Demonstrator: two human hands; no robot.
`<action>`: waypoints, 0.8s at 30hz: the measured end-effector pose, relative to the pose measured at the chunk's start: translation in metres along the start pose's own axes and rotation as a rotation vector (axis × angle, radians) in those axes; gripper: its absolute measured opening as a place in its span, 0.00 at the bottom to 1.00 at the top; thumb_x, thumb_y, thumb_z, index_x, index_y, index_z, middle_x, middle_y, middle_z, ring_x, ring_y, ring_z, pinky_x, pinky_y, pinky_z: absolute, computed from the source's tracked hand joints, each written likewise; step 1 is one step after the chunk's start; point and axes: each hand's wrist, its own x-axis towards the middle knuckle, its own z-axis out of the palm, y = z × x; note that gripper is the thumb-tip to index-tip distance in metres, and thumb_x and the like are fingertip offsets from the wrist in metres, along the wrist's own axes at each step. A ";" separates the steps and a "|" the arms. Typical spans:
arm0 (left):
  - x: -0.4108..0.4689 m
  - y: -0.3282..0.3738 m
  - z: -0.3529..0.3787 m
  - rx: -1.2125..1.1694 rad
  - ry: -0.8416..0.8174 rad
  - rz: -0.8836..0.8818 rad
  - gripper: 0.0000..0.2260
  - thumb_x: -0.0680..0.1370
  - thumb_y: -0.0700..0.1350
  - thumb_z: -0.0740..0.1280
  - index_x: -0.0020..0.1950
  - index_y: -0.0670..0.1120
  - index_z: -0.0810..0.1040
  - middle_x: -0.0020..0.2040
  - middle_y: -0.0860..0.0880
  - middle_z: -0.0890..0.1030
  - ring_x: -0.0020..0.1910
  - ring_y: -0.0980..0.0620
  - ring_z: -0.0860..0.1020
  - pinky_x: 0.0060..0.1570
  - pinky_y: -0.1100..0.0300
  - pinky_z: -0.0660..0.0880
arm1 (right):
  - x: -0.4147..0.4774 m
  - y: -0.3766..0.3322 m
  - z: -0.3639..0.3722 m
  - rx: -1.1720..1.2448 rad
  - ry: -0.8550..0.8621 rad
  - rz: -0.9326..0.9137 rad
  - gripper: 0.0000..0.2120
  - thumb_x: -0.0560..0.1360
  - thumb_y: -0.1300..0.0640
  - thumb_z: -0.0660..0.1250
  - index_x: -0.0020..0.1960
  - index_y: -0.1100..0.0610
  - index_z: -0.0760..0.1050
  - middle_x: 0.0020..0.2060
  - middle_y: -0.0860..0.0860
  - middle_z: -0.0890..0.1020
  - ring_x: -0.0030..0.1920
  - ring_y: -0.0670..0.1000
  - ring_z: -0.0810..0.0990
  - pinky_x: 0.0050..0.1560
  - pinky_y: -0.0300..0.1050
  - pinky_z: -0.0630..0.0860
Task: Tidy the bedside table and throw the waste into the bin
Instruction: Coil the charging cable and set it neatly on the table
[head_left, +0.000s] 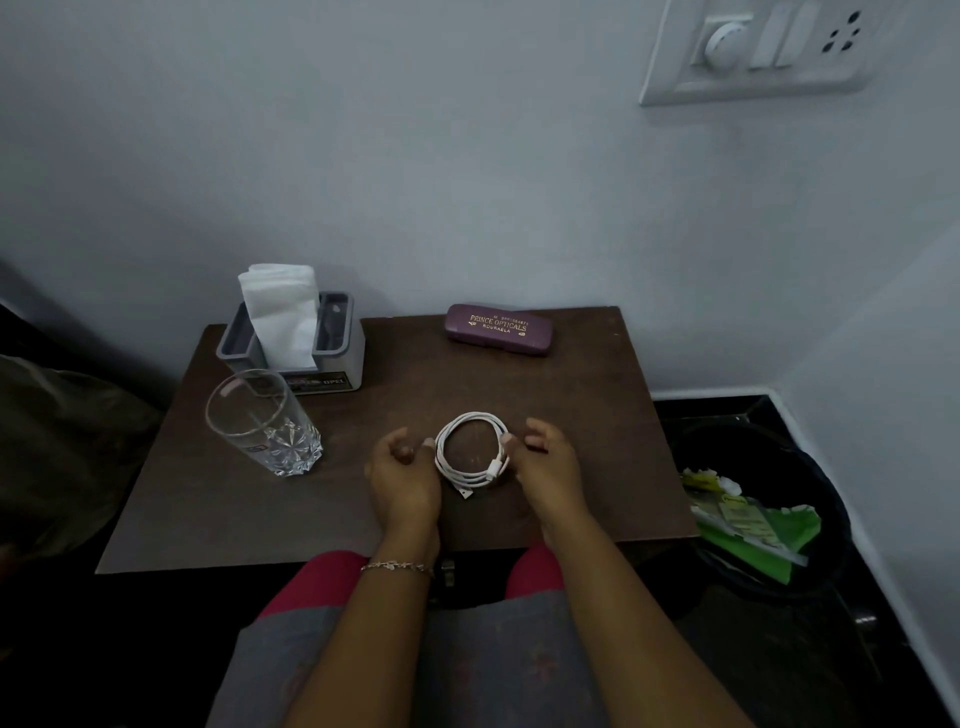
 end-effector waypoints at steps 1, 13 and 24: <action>0.003 0.003 0.000 -0.008 0.020 0.018 0.13 0.73 0.44 0.70 0.56 0.47 0.76 0.54 0.44 0.77 0.50 0.48 0.76 0.57 0.53 0.72 | 0.002 0.000 -0.002 0.030 0.032 0.018 0.20 0.72 0.55 0.71 0.63 0.55 0.72 0.58 0.56 0.76 0.54 0.53 0.78 0.59 0.55 0.76; 0.048 0.035 0.042 -0.066 -0.074 0.159 0.12 0.77 0.38 0.64 0.60 0.42 0.75 0.62 0.42 0.75 0.53 0.52 0.75 0.56 0.61 0.70 | 0.035 -0.015 -0.020 0.266 0.268 -0.038 0.21 0.76 0.59 0.65 0.68 0.59 0.67 0.60 0.55 0.76 0.53 0.48 0.75 0.53 0.39 0.69; 0.095 0.062 0.090 -0.001 -0.307 0.322 0.23 0.79 0.43 0.62 0.73 0.44 0.62 0.73 0.45 0.63 0.70 0.49 0.65 0.71 0.54 0.63 | 0.095 -0.033 -0.004 0.160 0.108 -0.193 0.34 0.74 0.62 0.69 0.75 0.54 0.57 0.72 0.54 0.66 0.69 0.48 0.67 0.68 0.42 0.65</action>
